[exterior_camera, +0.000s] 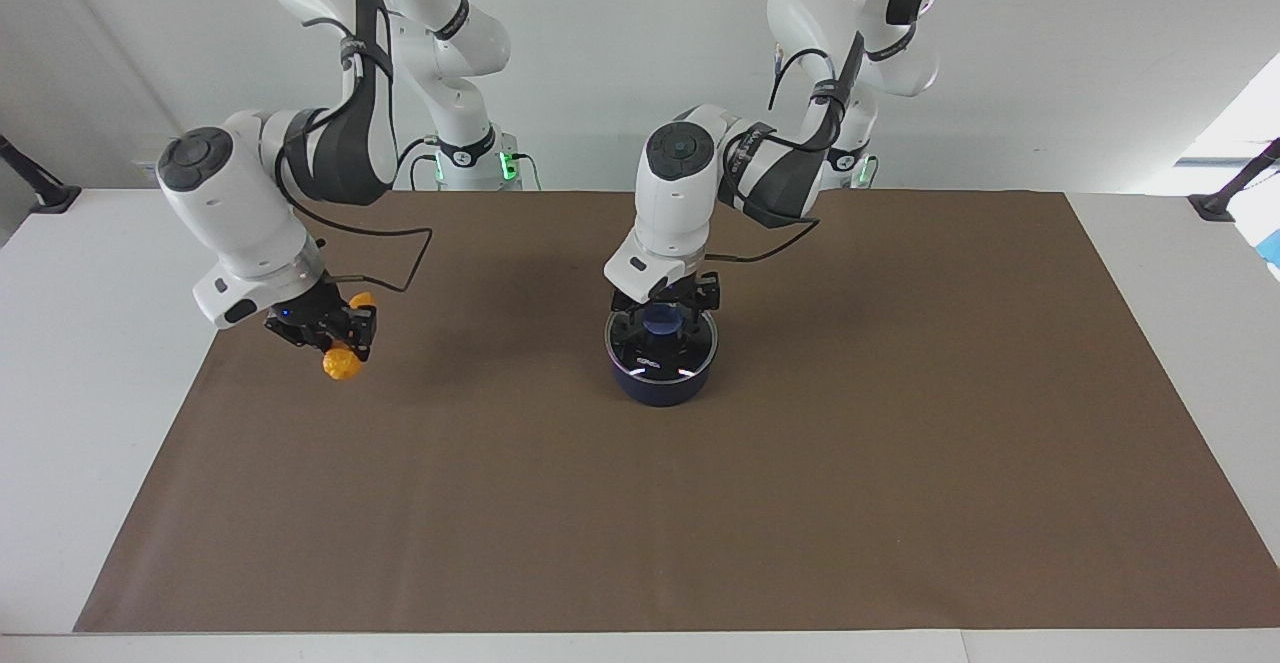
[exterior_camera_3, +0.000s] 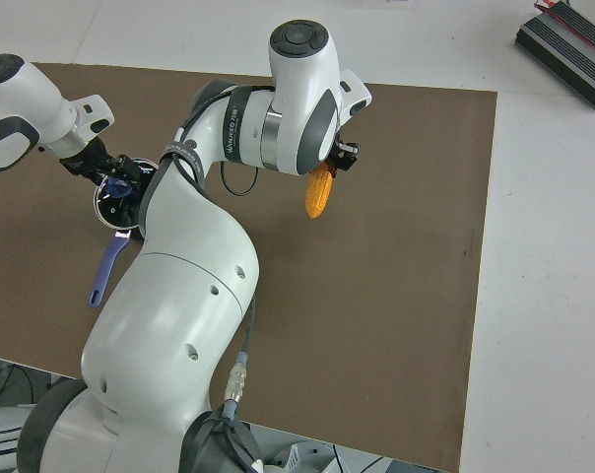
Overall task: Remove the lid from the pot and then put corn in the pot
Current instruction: 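Grasp the blue lid knob with the left gripper while the right gripper grasps the corn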
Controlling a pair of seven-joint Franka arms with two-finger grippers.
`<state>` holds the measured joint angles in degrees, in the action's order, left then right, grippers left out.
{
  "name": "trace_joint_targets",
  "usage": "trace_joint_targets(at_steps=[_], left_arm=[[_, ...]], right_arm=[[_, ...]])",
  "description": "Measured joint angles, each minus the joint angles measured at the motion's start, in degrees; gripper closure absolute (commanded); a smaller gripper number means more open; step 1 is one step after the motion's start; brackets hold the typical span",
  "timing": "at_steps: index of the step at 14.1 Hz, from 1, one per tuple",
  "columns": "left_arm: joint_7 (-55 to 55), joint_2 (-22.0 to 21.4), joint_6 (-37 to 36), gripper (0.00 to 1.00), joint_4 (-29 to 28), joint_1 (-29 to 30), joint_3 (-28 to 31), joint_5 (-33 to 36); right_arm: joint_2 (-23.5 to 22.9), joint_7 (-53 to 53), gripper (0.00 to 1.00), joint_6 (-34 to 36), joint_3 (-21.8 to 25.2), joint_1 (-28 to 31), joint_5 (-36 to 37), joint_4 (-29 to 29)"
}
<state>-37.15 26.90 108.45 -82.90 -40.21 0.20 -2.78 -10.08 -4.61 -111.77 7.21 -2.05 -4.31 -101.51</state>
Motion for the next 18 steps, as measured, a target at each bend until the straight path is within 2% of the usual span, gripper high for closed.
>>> trace_joint_targets(at_steps=[1,6,9,10,12,13,14,15,18], left_arm=[[-0.32,0.0,0.01,0.12,0.01,-0.05,0.0,0.0],[-0.65,0.01,0.02,0.12,0.03,-0.05,0.03,0.0],[-0.7,0.03,0.05,0.16,0.03,-0.05,0.02,0.0],[-0.72,0.07,0.21,0.22,0.01,-0.05,0.02,0.0],[-0.78,0.29,0.63,0.46,-0.07,-0.05,0.02,0.0],[-0.79,0.36,0.7,0.65,-0.14,-0.05,0.06,0.05],[-0.79,0.34,0.76,0.89,-0.13,-0.04,0.13,0.03],[-0.8,0.35,0.77,1.0,-0.13,-0.04,0.13,0.03],[-0.8,0.35,0.77,1.0,-0.13,-0.04,0.13,0.03]], right_arm=[[1.51,-0.01,1.0,1.93,-0.02,0.0,0.15,0.01],[7.69,-0.01,1.0,9.1,-0.23,-0.03,1.46,0.12],[9.72,-0.01,1.0,14.06,-0.38,-0.04,1.89,2.22],[10.01,-0.01,1.0,15.78,-0.42,-0.04,2.22,3.39],[10.19,-0.02,1.0,18.03,-0.46,-0.04,2.71,5.19],[10.19,-0.02,1.0,18.41,-0.46,-0.04,2.81,5.59],[10.19,-0.01,1.0,18.45,-0.46,-0.04,2.88,5.7],[10.18,-0.01,1.0,18.45,-0.47,-0.04,2.94,5.7],[10.18,-0.02,1.0,18.45,-0.55,-0.1,3.01,5.7]])
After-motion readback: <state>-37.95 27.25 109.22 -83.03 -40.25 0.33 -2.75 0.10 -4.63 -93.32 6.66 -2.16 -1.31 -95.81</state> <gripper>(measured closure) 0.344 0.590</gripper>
